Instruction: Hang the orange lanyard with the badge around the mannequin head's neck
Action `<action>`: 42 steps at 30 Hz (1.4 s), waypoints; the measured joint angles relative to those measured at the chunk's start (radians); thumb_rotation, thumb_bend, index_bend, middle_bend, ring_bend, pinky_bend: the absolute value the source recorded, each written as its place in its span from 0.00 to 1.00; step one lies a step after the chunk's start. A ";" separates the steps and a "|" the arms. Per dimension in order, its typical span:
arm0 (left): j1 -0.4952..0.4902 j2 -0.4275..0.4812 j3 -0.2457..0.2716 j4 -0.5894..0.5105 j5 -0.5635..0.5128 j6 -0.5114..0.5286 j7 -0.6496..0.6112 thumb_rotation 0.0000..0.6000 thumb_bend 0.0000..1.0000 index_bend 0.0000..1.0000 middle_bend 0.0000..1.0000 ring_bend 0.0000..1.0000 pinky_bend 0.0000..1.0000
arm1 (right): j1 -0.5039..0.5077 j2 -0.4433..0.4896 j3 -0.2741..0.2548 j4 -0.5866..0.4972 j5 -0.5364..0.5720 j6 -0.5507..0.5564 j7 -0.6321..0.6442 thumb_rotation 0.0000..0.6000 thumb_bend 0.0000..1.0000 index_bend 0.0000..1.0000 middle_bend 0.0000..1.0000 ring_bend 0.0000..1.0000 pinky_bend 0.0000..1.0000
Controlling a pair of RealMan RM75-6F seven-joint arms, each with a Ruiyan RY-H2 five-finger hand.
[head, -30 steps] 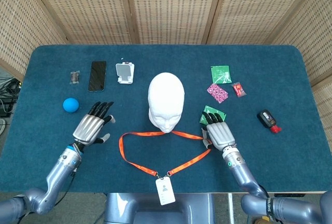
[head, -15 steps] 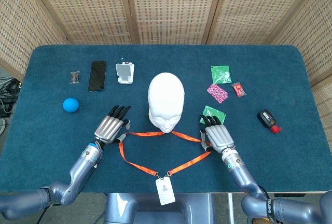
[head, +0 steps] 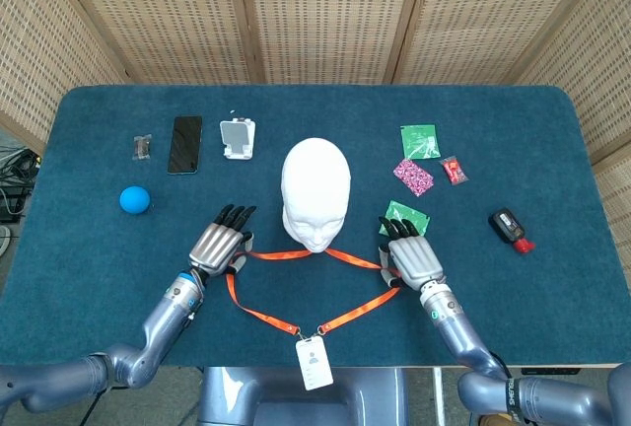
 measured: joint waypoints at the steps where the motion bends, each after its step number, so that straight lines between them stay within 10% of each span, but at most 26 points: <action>1: -0.001 -0.001 0.001 0.003 0.001 0.001 0.000 1.00 0.42 0.53 0.00 0.00 0.00 | 0.000 0.000 0.000 0.000 0.001 0.000 0.000 1.00 0.71 0.73 0.04 0.00 0.00; 19: -0.006 -0.014 0.025 0.022 0.028 0.043 -0.016 1.00 0.46 0.62 0.00 0.00 0.00 | -0.009 0.017 -0.007 -0.019 -0.033 0.006 0.029 1.00 0.71 0.75 0.06 0.00 0.00; 42: 0.061 0.057 0.144 0.058 0.410 0.389 -0.245 1.00 0.46 0.64 0.00 0.00 0.00 | -0.036 0.127 -0.079 -0.167 -0.327 0.072 0.087 1.00 0.71 0.76 0.05 0.00 0.00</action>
